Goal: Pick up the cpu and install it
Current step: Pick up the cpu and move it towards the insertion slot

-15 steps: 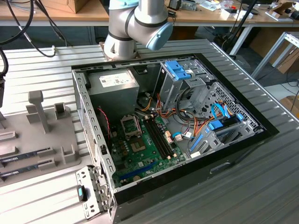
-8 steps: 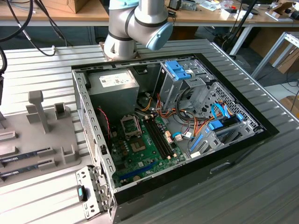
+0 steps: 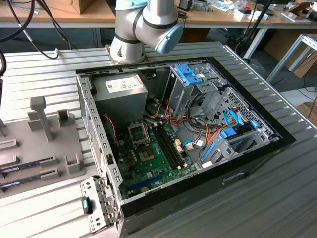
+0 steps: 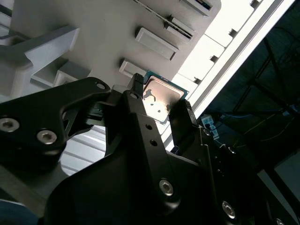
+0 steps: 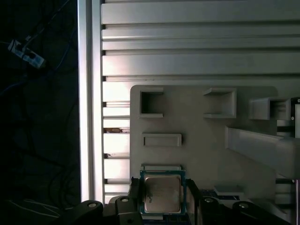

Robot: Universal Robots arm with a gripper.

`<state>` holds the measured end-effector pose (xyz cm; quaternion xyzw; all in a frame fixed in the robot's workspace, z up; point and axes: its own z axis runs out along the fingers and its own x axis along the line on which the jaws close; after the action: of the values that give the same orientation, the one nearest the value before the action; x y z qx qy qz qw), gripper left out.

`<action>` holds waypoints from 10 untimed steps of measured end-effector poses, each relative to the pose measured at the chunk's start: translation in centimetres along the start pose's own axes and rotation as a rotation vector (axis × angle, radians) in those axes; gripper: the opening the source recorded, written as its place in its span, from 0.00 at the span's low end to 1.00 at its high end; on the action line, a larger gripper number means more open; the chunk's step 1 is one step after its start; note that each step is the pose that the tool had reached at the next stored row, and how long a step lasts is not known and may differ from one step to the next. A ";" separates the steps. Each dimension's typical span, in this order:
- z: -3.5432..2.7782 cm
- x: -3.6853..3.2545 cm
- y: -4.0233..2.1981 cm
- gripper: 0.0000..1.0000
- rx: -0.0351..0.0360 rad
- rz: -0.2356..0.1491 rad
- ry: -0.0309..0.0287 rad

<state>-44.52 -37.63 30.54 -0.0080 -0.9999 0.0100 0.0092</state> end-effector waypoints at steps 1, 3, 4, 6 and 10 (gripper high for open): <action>-0.03 0.00 0.00 0.47 0.0000 0.000 0.0000; -0.09 0.00 0.00 0.47 0.0000 0.000 -0.0001; -0.11 0.00 0.00 0.47 -0.0001 0.000 -0.0001; -0.18 0.00 0.00 0.47 0.0000 0.000 -0.0001; -0.34 0.01 -0.01 0.47 0.0000 0.000 0.0000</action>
<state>-44.52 -37.63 30.88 -0.0079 -0.9999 0.0100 0.0092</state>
